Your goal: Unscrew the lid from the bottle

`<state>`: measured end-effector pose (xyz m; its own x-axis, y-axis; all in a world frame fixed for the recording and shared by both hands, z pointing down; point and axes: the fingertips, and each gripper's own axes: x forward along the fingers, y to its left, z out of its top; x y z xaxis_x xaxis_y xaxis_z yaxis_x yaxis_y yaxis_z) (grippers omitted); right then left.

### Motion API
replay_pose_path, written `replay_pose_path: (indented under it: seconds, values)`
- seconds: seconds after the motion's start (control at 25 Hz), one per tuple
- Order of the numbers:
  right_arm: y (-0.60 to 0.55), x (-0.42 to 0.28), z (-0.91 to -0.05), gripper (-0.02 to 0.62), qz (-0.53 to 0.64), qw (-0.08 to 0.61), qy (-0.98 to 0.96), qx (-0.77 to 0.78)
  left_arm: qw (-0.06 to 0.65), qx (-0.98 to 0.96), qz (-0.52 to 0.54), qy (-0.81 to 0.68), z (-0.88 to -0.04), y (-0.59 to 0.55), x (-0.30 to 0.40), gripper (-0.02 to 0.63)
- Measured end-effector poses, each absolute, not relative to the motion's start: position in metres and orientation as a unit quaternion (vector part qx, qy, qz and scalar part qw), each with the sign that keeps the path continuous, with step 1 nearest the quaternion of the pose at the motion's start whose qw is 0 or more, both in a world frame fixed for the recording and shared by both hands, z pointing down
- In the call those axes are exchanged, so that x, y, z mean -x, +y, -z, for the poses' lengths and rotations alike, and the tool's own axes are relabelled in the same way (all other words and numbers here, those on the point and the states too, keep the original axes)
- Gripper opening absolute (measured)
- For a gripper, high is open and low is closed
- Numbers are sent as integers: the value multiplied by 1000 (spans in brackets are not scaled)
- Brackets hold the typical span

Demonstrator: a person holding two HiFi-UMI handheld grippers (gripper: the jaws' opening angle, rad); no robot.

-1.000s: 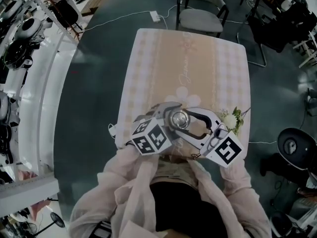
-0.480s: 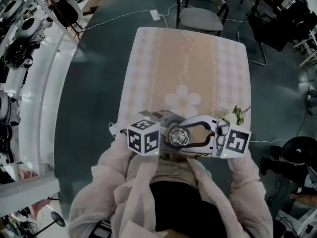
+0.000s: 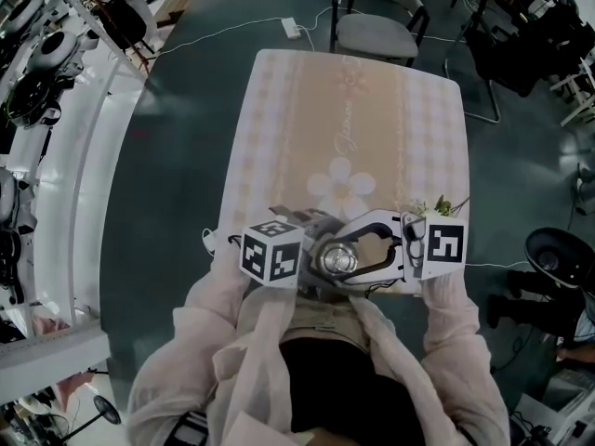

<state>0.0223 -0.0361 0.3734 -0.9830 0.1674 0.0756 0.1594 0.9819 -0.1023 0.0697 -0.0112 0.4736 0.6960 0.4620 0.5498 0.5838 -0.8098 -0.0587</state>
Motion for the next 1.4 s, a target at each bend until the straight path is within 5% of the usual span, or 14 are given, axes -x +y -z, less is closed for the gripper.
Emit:
replay_pose_path:
  seconds: [0.2, 0.56, 0.88, 1.4]
  values:
    - [-92, -41, -365, 268, -46, -3, -992, -121, 43, 958, 268, -93, -476, -78, -77, 396]
    - [-128, -49, -379, 270, -5, 54, -932, -359, -72, 936, 316, 140, -500, -142, -64, 396]
    - [-135, -36, -399, 267, 15, 108, -914, -390, -72, 928, 331, 156, -503, -139, -72, 396]
    - [-116, -33, -390, 253, 13, 73, -960, -272, -6, 933, 356, 62, -500, -115, -71, 396]
